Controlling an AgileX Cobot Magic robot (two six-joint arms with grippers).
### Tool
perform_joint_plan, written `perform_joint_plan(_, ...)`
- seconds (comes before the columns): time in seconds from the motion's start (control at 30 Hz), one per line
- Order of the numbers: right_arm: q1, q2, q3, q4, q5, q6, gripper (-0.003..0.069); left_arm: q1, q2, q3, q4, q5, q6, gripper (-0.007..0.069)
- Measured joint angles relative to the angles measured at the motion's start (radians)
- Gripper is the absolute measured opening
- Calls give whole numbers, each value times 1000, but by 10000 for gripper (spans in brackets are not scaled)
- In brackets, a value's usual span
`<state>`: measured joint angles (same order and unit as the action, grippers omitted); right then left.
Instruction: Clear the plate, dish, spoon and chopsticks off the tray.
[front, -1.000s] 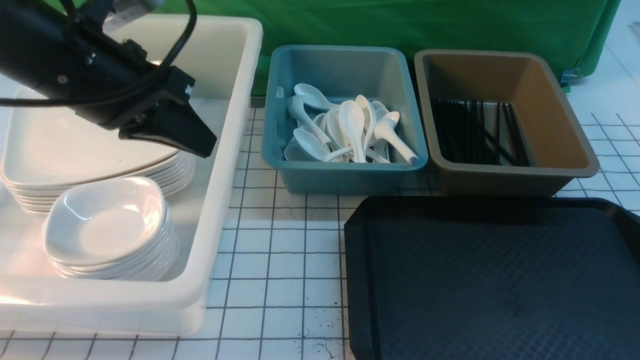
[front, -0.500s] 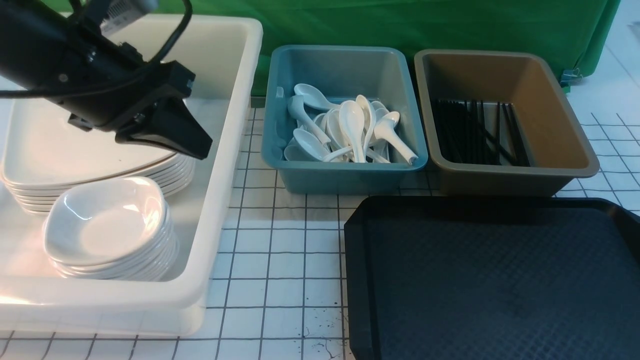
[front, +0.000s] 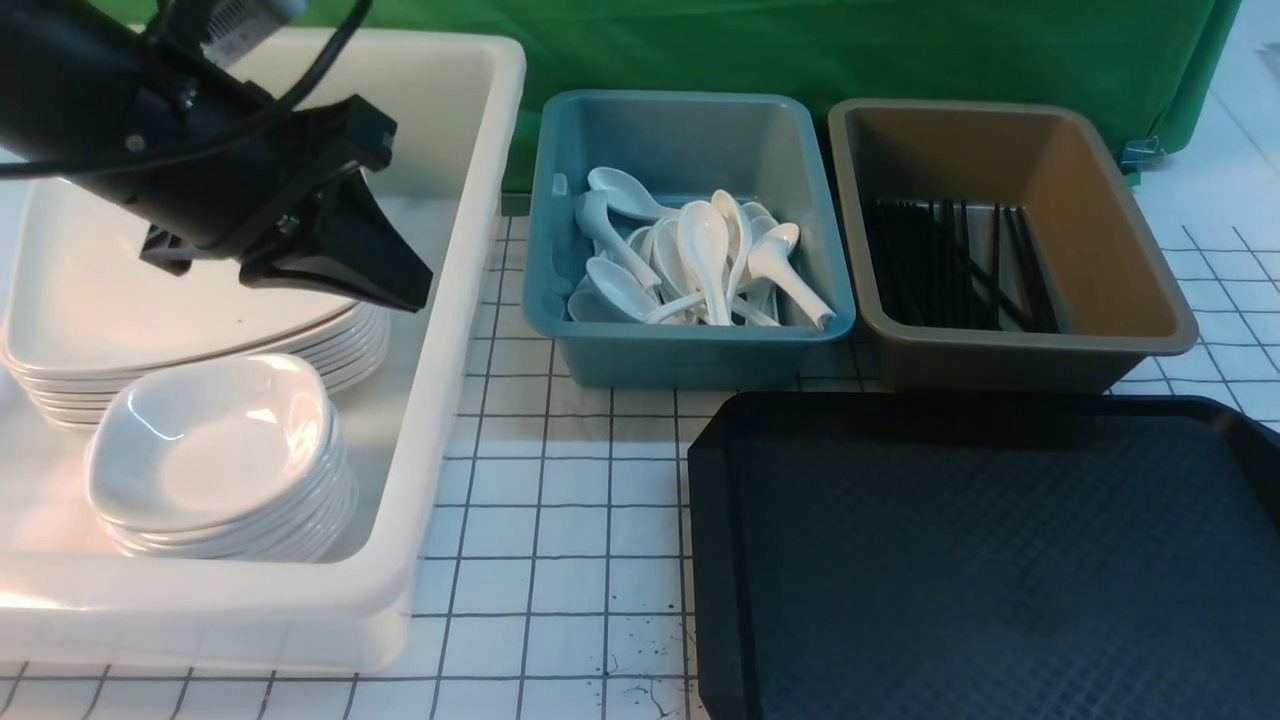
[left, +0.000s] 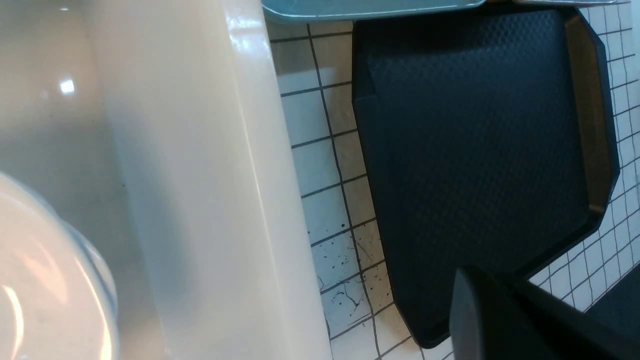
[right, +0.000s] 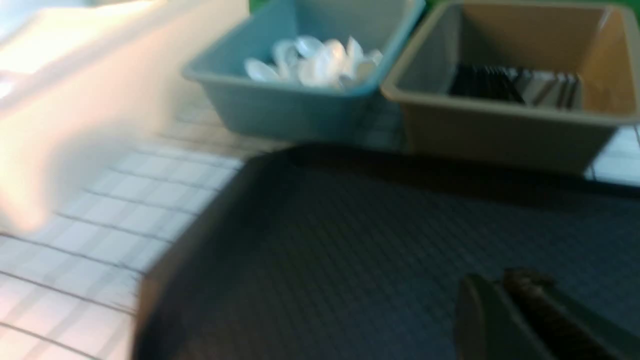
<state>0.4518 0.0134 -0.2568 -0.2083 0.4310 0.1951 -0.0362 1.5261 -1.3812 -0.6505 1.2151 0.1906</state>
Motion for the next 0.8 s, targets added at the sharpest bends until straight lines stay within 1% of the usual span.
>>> perform_joint_plan(0.1, -49, 1, 73, 7, -24, 0, 112, 1, 0, 0, 0, -2, 0, -2)
perform_joint_plan(0.2, -118, 1, 151, 43, -129, 0, 120, 1, 0, 0, 1, -1, 4, -2)
perform_joint_plan(0.23, -118, 1, 155, 46, -136, 0, 120, 1, 0, 0, 1, -1, 5, -2)
perform_joint_plan(0.27, -151, 1, 187, 75, -190, 0, 123, 1, 0, 0, 0, 0, 9, -1)
perform_joint_plan(0.33, -173, 1, 209, 100, -226, 0, 123, 1, 0, 0, 0, 0, 11, -1)
perform_joint_plan(0.4, -232, 1, 246, 126, -268, 0, 126, 1, 0, 0, -1, 2, 23, -1)
perform_joint_plan(0.43, -236, 1, 245, 129, -273, 0, 127, 1, 0, 0, -1, 2, 24, -1)
perform_joint_plan(0.5, -285, 1, 246, 147, -256, 0, 132, 1, 0, 0, -2, 3, 49, -1)
perform_joint_plan(0.53, -289, 1, 246, 149, -254, 0, 133, 1, 0, 0, -2, 3, 51, -1)
perform_joint_plan(0.6, -348, 1, 246, 166, -255, 0, 140, 1, 0, 0, -2, 3, 77, -1)
perform_joint_plan(0.63, -348, 1, 246, 168, -255, 0, 140, 1, 0, 0, -2, 3, 77, -1)
perform_joint_plan(0.73, -407, 1, 246, 182, -258, 0, 150, 1, 0, 0, -2, 3, 112, 0)
perform_joint_plan(0.8, -423, 1, 246, 183, -258, 0, 153, 1, 0, 0, -2, 3, 128, 0)
